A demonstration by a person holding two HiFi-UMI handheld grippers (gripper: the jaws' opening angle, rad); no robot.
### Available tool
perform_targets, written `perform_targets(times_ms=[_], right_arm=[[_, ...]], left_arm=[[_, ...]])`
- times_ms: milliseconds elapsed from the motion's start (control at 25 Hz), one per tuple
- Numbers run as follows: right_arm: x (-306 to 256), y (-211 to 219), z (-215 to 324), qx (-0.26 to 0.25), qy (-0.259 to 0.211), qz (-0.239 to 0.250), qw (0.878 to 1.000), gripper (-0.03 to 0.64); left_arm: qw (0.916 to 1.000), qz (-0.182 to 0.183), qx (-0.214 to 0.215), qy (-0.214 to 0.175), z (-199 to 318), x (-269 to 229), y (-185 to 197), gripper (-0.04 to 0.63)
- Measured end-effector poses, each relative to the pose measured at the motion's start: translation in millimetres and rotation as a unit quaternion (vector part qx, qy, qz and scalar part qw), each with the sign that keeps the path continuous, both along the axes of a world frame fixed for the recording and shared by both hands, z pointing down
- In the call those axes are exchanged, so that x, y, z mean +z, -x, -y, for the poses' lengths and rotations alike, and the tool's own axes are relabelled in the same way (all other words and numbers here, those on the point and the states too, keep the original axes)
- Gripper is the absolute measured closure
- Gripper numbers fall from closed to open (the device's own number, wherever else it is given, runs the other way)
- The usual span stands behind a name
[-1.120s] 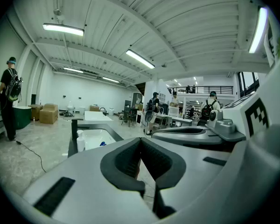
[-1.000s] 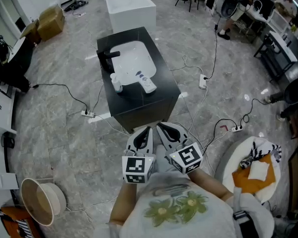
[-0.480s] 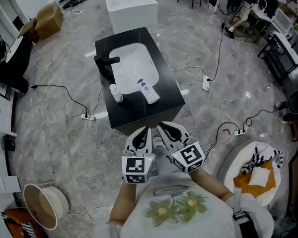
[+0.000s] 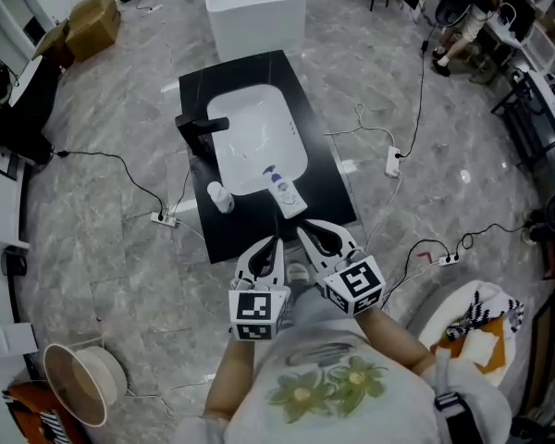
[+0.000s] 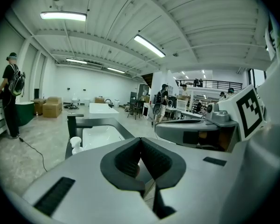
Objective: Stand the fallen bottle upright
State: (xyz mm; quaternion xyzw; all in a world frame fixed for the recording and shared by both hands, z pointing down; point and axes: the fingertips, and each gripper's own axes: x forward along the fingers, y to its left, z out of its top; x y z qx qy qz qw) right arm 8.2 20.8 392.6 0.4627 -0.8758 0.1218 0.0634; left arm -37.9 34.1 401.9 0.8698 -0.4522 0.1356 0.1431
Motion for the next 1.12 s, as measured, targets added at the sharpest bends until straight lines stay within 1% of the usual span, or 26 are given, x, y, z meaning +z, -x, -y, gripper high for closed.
perform_targets(times_ms=[280,440,560,600,720,800,1120], right_arm=[[7.3,-5.1,66.7,-0.018,0.012,-0.006,1.0,0.571],[17.9,-7.3,97.8,-0.028,0.021,-0.011,0.999,0.569],[28.5,-8.2,119.7,-0.039,0.036,-0.012,0.998,0.567],[32.6,-8.3,126.4,-0.044,0.043,-0.012,0.998,0.56],[45.9,-8.3,145.9,-0.063,0.063,-0.014,0.996,0.495],[54.2,-8.4,157.5,-0.073,0.073,-0.02,0.994,0.483],[86.3,-9.3,200.8,-0.11,0.097,-0.046,0.988,0.476]], left_arm=[[0.9997,-0.007,-0.021,0.012,61.0,8.5,-2.0,0.586],[0.9992,-0.003,-0.035,0.02,89.7,18.7,-2.4,0.586],[0.9988,0.002,-0.044,0.021,109.9,23.6,-3.1,0.586],[0.9986,0.003,-0.048,0.023,116.0,25.8,-3.5,0.586],[0.9979,0.006,-0.058,0.027,133.2,32.9,-5.4,0.586],[0.9974,0.005,-0.065,0.029,142.6,37.3,-6.1,0.586],[0.9951,0.01,-0.087,0.047,171.5,60.9,-3.2,0.586]])
